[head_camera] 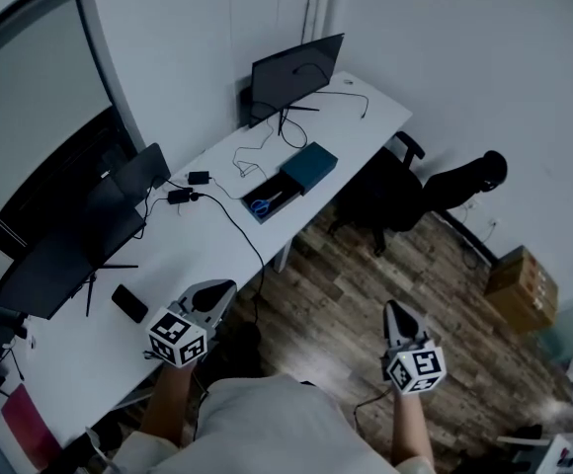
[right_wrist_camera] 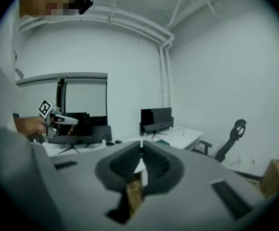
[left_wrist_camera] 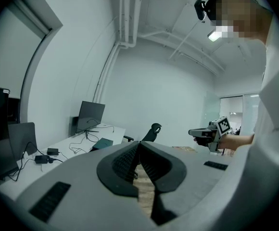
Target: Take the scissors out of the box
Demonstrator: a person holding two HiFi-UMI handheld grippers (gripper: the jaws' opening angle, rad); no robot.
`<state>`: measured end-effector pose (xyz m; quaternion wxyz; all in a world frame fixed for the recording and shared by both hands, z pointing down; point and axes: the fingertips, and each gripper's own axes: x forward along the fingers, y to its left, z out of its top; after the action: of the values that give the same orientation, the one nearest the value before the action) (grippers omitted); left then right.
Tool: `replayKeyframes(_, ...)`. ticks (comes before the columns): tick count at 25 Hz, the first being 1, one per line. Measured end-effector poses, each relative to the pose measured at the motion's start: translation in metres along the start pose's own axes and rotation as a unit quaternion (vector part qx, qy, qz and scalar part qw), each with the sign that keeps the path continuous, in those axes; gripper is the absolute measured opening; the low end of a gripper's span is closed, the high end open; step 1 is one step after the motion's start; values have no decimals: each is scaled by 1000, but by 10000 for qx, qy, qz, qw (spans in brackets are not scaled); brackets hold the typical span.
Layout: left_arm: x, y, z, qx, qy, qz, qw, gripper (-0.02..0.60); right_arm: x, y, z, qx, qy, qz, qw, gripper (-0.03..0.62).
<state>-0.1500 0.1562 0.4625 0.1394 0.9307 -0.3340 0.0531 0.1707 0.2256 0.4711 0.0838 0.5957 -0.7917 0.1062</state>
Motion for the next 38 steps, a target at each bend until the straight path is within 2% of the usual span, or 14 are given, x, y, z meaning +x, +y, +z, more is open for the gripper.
replayKeyframes(16, 92, 132, 30, -21, 228, -590, 9980, 35, 118, -10, 44, -149, 270, -673, 9973, 35)
replayKeyframes(24, 112, 165, 29, -68, 381, -860, 9955, 35, 153, 6, 47, -67, 330, -801, 9962, 35)
replayKeyframes(33, 138, 184, 28, -207, 482, -806, 9954, 35, 185, -9, 45, 29, 494, -722, 9962, 35)
replayKeyframes(38, 160, 195, 25, -185, 592, -585, 9964, 35, 218, -31, 40, 95, 561, -471, 9973, 35)
